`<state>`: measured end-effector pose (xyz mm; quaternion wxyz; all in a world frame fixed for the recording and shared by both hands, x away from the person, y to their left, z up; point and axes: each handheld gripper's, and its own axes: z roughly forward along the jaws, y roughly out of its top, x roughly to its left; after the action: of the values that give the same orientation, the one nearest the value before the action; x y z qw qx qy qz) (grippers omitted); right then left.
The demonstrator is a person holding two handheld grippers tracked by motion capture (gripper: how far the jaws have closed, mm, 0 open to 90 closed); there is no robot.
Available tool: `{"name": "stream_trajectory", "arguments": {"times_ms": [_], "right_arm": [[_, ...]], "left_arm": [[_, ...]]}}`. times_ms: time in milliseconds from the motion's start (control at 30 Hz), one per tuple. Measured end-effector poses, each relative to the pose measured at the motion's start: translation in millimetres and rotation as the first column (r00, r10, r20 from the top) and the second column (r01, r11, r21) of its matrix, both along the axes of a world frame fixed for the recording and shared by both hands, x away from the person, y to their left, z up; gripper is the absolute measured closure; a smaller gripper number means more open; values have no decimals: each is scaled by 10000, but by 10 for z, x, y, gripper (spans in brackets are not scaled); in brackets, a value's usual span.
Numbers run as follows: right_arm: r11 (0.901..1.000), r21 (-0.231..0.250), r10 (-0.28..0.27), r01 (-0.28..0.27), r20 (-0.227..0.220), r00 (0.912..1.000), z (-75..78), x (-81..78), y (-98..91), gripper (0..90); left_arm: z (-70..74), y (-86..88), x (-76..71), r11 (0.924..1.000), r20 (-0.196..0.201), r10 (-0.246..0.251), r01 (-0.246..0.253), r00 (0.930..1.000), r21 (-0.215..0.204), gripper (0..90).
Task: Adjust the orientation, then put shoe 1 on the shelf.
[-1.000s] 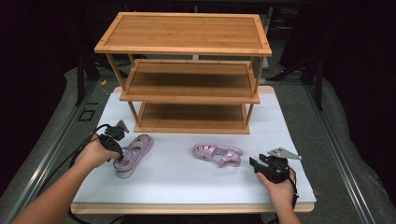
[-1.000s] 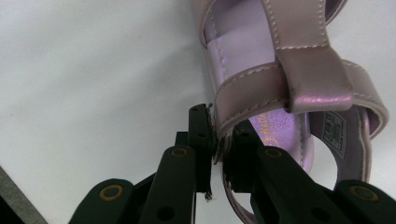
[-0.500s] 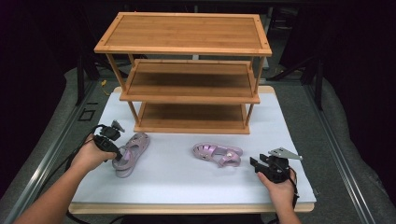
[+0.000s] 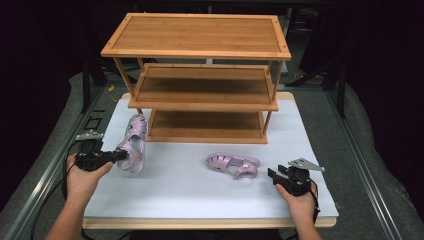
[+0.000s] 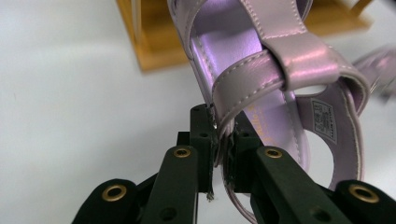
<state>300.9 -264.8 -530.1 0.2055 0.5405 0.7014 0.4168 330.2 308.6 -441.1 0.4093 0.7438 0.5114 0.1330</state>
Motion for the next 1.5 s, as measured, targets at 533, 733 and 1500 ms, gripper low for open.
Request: {"name": "stream_trajectory", "arguments": {"times_ms": [533, 733, 1500], "right_arm": [[9995, 245, -179, 179, 18, 9998, -2, -3, -43, 519], [9992, 361, -187, 185, 64, 9998, 0, -2, -50, 520], [9969, 725, -299, 292, 99, 9995, 9, -6, -112, 519]], "left_arm": [[342, -129, -141, 9925, 2134, 213, 51, 9767, -1225, 831], [370, -231, -152, 9898, 2751, 367, 29, 9607, -1425, 830], [700, -740, 294, 9858, 3257, 989, -479, 9403, -1609, 830]]}}
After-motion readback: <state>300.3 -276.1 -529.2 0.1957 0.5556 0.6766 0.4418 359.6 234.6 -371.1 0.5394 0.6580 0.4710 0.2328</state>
